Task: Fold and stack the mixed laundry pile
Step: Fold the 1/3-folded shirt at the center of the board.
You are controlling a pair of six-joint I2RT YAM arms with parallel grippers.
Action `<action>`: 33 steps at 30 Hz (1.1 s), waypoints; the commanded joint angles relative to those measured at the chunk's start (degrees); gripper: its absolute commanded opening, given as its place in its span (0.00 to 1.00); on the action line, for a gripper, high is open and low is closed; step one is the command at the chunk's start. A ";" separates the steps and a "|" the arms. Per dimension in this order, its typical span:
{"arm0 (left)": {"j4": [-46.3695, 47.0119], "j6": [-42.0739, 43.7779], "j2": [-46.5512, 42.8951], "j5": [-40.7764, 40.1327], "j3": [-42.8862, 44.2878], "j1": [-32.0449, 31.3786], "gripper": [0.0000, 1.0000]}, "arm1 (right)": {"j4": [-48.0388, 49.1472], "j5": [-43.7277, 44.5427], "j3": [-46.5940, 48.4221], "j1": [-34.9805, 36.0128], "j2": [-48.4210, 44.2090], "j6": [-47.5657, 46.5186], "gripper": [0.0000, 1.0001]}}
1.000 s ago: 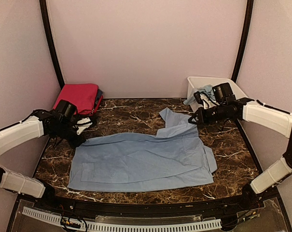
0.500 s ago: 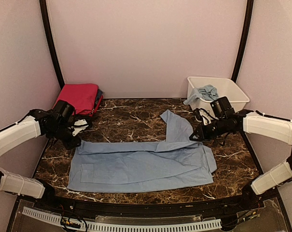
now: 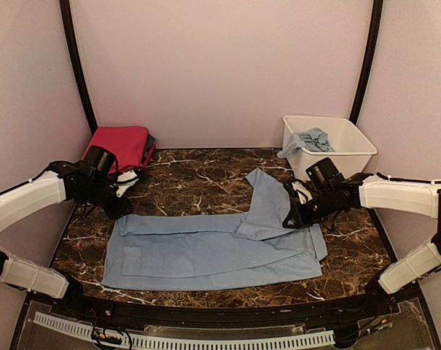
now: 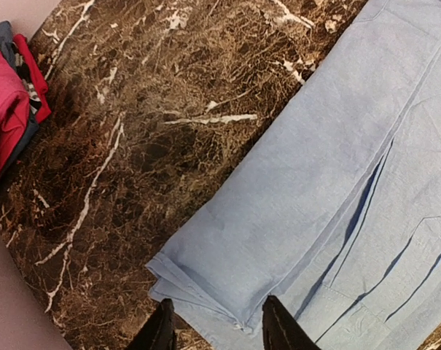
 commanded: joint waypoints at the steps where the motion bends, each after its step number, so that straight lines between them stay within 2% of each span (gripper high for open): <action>1: 0.66 -3.67 4.74 0.83 1.13 -0.26 0.39 | 0.04 1.48 -0.91 0.61 0.26 1.07 0.00; 6: -0.32 -6.83 12.23 -4.63 1.81 -0.34 0.36 | -1.50 3.16 -0.65 0.62 -0.97 1.62 0.00; 9: -1.73 -11.20 18.25 -13.20 3.25 -0.14 0.35 | -2.62 3.99 -0.53 0.62 -1.69 1.72 0.00; 12: -6.11 -14.05 23.41 -17.93 6.12 2.30 0.34 | -2.87 3.81 -0.86 0.62 -1.91 2.05 0.00; 15: -9.21 -17.75 27.46 -22.72 8.89 5.17 0.27 | -2.83 3.42 -1.41 0.62 -1.89 2.19 0.00; 19: -12.49 -22.88 27.60 -25.84 12.82 8.99 0.24 | -2.82 3.53 -1.89 0.62 -1.63 2.34 0.00; 21: -13.24 -24.49 26.69 -25.30 14.40 10.28 0.24 | -2.48 2.94 -2.05 0.62 -1.46 2.34 0.00; 26: -8.46 -28.39 22.58 -12.42 15.07 10.83 0.32 | -2.50 2.25 -2.24 0.62 -1.88 2.27 0.00; 30: -7.15 -30.79 25.76 -3.91 16.68 9.96 0.37 | -2.16 1.93 -2.25 0.62 -2.27 2.43 0.00; 33: -7.74 -31.51 29.35 -5.38 17.45 8.18 0.38 | -2.63 2.28 -2.03 0.62 -1.63 2.60 0.00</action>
